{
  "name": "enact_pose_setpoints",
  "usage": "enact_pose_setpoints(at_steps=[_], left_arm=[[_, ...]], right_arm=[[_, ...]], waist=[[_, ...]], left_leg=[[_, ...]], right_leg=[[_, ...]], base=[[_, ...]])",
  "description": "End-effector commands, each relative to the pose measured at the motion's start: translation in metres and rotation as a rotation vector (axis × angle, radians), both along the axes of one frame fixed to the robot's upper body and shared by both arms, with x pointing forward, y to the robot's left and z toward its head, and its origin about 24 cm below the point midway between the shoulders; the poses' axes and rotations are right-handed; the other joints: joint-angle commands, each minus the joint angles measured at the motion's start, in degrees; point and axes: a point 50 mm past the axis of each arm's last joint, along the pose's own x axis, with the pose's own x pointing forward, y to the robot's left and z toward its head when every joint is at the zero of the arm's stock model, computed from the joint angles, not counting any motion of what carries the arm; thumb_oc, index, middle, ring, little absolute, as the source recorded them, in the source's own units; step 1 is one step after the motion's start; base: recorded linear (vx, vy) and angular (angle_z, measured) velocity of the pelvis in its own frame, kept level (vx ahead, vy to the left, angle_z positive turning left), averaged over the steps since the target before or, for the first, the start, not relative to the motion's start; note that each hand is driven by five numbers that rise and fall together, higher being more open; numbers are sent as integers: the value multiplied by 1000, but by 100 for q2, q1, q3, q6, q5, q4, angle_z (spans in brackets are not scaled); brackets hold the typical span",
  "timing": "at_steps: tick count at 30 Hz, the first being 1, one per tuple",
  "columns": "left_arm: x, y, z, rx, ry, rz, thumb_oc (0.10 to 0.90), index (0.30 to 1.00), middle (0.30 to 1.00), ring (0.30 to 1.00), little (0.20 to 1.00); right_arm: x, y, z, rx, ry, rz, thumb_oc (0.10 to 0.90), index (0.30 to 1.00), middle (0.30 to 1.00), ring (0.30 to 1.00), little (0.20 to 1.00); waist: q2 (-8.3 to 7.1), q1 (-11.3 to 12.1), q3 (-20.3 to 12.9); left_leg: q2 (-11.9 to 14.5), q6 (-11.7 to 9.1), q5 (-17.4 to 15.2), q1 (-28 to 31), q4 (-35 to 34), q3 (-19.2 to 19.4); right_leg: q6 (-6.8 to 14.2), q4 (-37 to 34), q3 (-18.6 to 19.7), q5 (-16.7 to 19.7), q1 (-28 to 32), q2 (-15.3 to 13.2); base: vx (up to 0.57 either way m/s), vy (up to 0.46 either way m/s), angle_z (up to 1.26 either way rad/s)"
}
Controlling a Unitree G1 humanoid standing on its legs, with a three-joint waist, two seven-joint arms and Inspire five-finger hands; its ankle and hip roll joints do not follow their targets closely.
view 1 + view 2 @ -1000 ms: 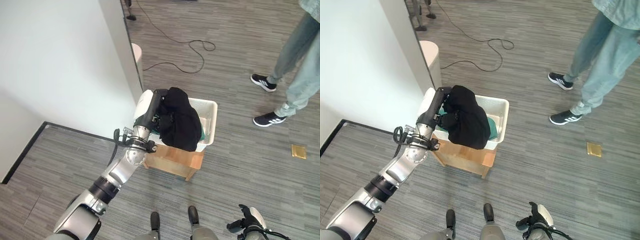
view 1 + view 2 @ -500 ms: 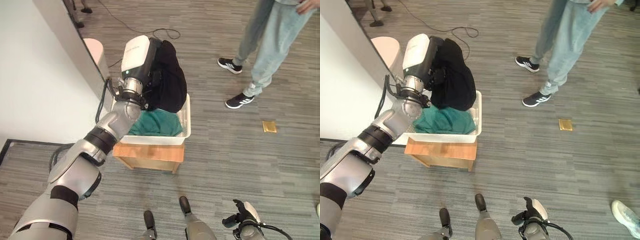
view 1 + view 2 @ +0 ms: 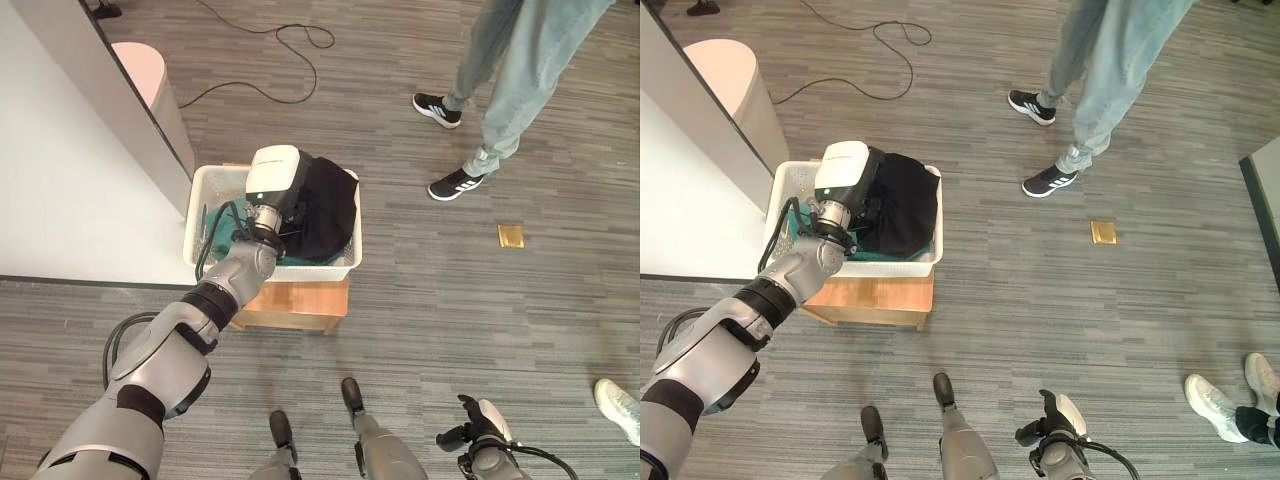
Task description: Pick up bed clothes into laundry basket.
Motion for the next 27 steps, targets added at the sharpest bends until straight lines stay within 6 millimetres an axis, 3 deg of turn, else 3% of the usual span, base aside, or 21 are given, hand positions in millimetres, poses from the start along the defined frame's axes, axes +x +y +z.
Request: enact_pose_setpoints(at_steps=[1,2,3,4,7,10,18,20,27], left_arm=[[11,14,57,36,-238,116,400,300,300,300,300],[13,21,54,57,-221,149,400,300,300,300,300],[14,28,51,82,-212,181,627,641,641,641,641],[14,33,48,117,-205,207,800,900,900,900,900],[13,45,43,134,-203,250,800,900,900,900,900],[11,45,46,122,-239,242,800,900,900,900,900],[-1,11,70,23,-373,68,800,900,900,900,900],[-10,-7,86,-109,-434,-31,800,900,900,900,900],[-20,-25,95,-257,-423,-159,800,900,900,900,900]], right_arm=[[7,-2,7,-30,-91,-18,800,900,900,900,900],[6,0,6,-26,-95,-16,800,900,900,900,900],[3,1,5,-23,-94,-21,800,900,900,900,900],[2,1,4,-23,-91,-24,800,900,900,900,900],[0,2,3,-18,-91,-23,800,900,900,900,900],[-4,3,1,-15,-85,-20,800,900,900,900,900],[-10,6,-2,-8,-67,-5,800,900,900,900,900],[-11,8,-3,-8,-52,16,800,900,900,900,900],[-16,3,-4,-23,-18,46,800,900,900,900,900]], waist=[[-165,265,79],[-185,260,84],[-206,257,95],[-226,254,105],[-263,269,119],[-268,292,119],[-211,357,22],[-150,409,-85],[-71,563,-249]], left_leg=[[125,-268,-304,-149,5,-262],[136,-270,-302,-158,5,-254],[147,-275,-298,-164,5,-248],[154,-281,-293,-171,5,-241],[172,-290,-295,-165,5,-232],[174,-297,-306,-130,5,-244],[133,-294,-350,5,5,-356],[79,-269,-388,111,5,-452],[30,-256,-440,263,5,-729]], right_leg=[[646,29,-568,-344,204,-507],[649,29,-573,-336,196,-499],[652,29,-582,-333,189,-491],[652,29,-595,-332,188,-482],[647,29,-621,-347,194,-474],[640,29,-662,-364,240,-480],[617,29,-771,-453,481,-526],[603,29,-790,-512,645,-550],[585,29,-952,-607,942,-620]], base=[[-48,2,19],[-44,-14,8],[-42,-31,3],[-39,-28,-1],[-11,-7,0],[-4,-5,1],[11,-11,9],[48,0,1],[39,-19,19]])
